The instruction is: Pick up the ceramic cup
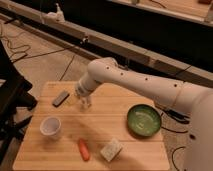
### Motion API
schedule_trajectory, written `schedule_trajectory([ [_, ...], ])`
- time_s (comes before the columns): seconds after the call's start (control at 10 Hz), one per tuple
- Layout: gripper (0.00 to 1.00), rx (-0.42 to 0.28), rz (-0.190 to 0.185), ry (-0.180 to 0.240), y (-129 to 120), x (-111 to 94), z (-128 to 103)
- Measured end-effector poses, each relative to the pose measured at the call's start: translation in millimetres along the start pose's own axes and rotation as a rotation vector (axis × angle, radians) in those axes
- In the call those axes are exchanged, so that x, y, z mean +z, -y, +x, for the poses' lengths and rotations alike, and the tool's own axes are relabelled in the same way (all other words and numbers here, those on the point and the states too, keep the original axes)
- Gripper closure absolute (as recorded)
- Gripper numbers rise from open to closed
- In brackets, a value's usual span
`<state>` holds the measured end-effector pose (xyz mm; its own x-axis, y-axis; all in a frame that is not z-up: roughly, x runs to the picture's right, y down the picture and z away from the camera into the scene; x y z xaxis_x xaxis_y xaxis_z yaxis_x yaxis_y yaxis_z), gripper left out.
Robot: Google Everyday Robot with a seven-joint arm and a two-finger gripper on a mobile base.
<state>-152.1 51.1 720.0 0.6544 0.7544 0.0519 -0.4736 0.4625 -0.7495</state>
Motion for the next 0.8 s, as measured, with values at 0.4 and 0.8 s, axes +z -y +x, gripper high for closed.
schedule_trajectory([
  [0.4, 0.43, -0.034, -0.041, -0.023, -44.2, 41.7, -15.8],
  [0.8, 0.43, -0.095, -0.091, -0.058, -80.5, 86.1, -26.4],
])
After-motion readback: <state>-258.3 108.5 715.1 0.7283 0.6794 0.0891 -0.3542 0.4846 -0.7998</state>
